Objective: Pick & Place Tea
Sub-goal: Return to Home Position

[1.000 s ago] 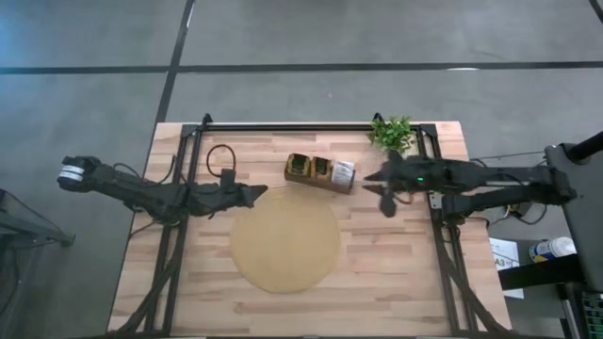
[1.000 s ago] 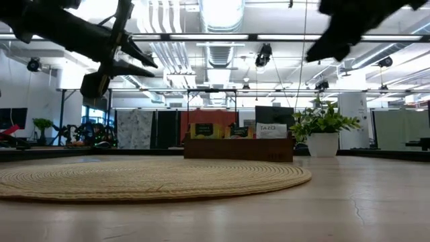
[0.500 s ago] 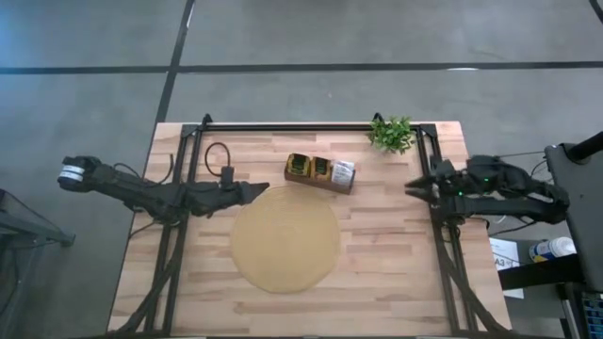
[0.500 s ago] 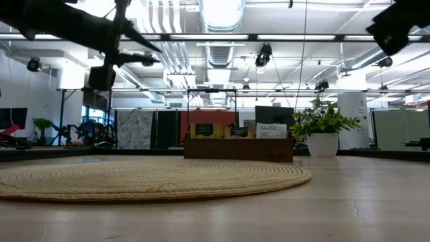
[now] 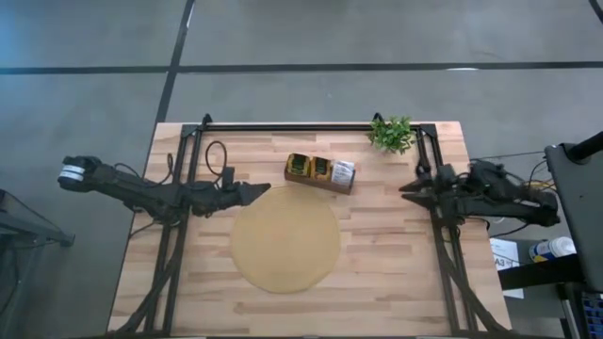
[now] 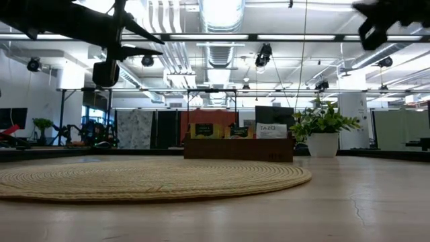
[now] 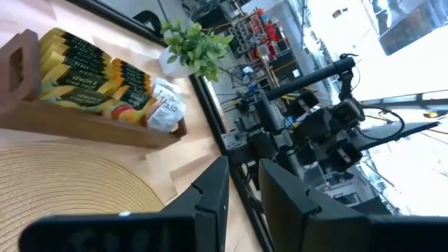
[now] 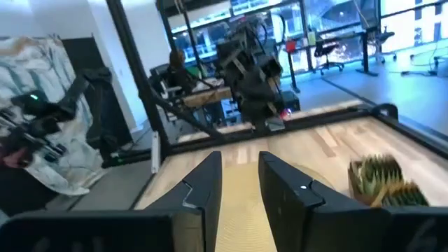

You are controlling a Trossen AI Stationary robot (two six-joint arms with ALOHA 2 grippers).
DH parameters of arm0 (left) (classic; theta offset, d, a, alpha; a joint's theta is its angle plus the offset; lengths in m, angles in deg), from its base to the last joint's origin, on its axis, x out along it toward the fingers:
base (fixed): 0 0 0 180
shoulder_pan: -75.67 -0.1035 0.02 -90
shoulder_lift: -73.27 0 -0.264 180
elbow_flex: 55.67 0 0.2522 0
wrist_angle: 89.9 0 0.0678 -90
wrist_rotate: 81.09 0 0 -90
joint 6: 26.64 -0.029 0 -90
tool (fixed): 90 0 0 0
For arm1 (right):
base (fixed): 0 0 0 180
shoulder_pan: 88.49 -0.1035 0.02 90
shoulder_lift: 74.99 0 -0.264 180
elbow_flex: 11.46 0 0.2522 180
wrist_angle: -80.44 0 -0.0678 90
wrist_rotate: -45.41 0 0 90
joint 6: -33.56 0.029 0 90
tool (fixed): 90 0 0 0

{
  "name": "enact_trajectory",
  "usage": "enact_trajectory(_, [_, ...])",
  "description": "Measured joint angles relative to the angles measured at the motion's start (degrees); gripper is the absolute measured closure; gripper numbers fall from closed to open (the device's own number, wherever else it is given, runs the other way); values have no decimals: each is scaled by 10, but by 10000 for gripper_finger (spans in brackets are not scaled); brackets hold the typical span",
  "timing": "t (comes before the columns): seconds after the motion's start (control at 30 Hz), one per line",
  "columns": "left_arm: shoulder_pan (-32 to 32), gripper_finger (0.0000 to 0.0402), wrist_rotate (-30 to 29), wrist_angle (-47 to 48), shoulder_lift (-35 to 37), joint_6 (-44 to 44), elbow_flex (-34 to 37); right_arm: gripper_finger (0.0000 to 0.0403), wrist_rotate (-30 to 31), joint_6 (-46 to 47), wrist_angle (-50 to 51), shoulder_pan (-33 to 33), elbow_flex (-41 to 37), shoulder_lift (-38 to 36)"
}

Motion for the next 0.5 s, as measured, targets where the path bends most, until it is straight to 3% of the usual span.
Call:
enact_trajectory(0.27, [5, 326, 22, 4, -6, -46, 0, 314, -26, 53, -199, 0, -148, 23])
enact_trajectory(0.5, [5, 326, 22, 14, -6, -56, 0, 323, -27, 56, -206, 0, -201, 28])
